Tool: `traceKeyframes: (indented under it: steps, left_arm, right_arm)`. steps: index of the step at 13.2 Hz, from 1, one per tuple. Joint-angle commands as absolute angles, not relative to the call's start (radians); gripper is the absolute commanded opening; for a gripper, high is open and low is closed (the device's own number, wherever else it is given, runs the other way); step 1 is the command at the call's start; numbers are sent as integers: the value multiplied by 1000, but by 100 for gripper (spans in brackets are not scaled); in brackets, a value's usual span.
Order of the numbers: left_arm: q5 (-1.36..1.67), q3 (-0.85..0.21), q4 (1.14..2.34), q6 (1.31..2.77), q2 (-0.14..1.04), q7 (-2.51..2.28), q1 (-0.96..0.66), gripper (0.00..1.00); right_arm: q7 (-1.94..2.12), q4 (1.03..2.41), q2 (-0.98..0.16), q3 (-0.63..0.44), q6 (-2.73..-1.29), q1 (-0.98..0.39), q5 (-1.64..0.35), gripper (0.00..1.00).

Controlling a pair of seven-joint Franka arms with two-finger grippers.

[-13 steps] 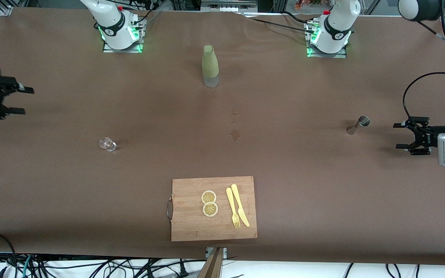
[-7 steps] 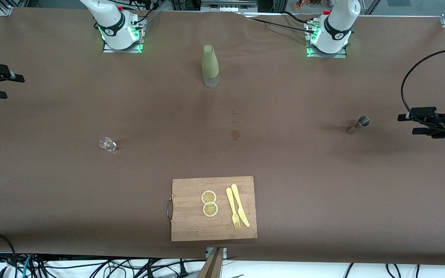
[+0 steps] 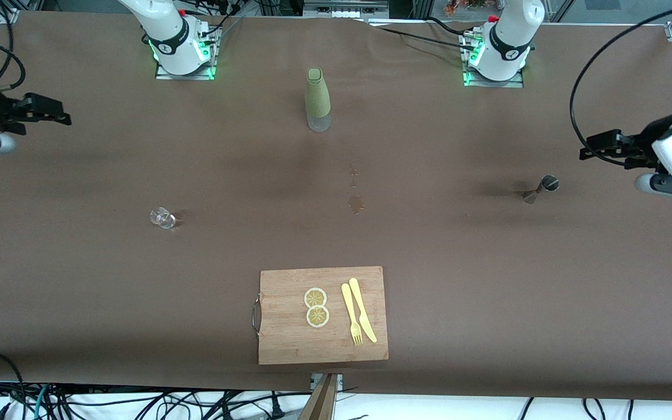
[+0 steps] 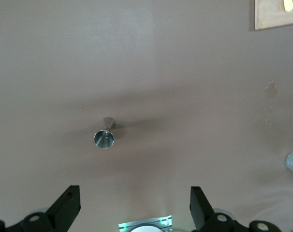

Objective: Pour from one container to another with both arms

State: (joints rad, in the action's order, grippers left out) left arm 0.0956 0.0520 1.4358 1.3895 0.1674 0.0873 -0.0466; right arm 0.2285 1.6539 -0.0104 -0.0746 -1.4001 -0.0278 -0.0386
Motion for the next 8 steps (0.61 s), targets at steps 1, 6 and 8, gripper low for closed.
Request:
traceKeyframes:
  steps: [1, 6, 8]
  left_arm:
    - [63, 35, 1457, 1396, 114, -30, -52, 100]
    - [-103, -64, 1417, 1397, 115, -74, -51, 100]
    - [-74, -66, 1416, 1397, 117, -78, -51, 100]
  right_arm:
    - [222, 1786, 90, -61, -1473, -25, -32, 100]
    - [223, 1789, 101, -77, -1625, -25, 6, 100]
    - [38, 1781, 103, -75, -1605, -23, 8, 100]
